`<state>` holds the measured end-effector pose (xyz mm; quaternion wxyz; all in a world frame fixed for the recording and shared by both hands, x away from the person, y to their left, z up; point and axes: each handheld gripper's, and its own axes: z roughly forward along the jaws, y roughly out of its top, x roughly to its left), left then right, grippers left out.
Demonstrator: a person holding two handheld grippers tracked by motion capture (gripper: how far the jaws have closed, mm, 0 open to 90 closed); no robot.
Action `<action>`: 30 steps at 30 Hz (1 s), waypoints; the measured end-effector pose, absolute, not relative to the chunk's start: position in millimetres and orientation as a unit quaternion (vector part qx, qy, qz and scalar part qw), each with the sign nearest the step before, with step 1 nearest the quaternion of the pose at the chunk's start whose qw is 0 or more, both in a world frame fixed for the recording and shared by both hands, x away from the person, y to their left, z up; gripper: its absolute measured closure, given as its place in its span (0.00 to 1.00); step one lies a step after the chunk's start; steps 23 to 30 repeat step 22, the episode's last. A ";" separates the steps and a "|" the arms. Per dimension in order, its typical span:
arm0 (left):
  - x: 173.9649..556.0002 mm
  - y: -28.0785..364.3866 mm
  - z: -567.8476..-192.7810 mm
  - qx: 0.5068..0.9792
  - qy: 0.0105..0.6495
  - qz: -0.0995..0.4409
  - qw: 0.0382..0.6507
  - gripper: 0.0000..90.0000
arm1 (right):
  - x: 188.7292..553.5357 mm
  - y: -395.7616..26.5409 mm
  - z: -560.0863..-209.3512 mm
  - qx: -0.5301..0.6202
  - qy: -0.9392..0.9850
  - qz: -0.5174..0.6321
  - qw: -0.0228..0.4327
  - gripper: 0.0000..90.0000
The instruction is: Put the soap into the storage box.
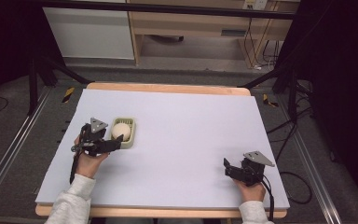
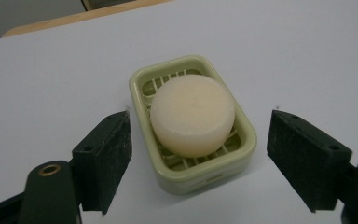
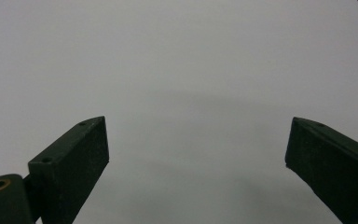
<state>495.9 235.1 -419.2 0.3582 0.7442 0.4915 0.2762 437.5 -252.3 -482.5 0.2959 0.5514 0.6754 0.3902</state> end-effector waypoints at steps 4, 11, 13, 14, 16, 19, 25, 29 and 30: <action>487.1 241.7 -422.6 0.738 0.494 0.280 0.364 0.24 | 436.9 -253.2 -482.2 0.553 0.675 0.391 0.293 0.07; 471.5 258.9 -431.6 0.730 0.500 0.292 0.364 0.23 | 436.1 -256.3 -482.6 0.556 0.675 0.387 0.292 0.08; 465.4 265.2 -435.9 0.725 0.504 0.293 0.365 0.23 | 435.9 -257.6 -482.6 0.559 0.676 0.382 0.292 0.07; 461.2 268.9 -439.5 0.726 0.506 0.294 0.362 0.23 | 435.6 -258.9 -482.4 0.559 0.675 0.383 0.293 0.07; 458.5 270.9 -442.1 0.727 0.507 0.295 0.358 0.23 | 435.5 -259.3 -482.4 0.559 0.675 0.383 0.293 0.07; 452.0 275.5 -450.1 0.734 0.508 0.289 0.345 0.23 | 435.2 -260.5 -482.3 0.561 0.674 0.382 0.291 0.08; 446.2 279.0 -457.2 0.741 0.507 0.287 0.333 0.22 | 434.8 -261.2 -482.1 0.562 0.674 0.381 0.291 0.08; 446.2 279.0 -457.2 0.741 0.507 0.287 0.333 0.22 | 434.8 -261.2 -482.1 0.562 0.674 0.381 0.291 0.08; 446.2 279.0 -457.2 0.741 0.507 0.287 0.333 0.22 | 434.8 -261.2 -482.1 0.562 0.674 0.381 0.291 0.08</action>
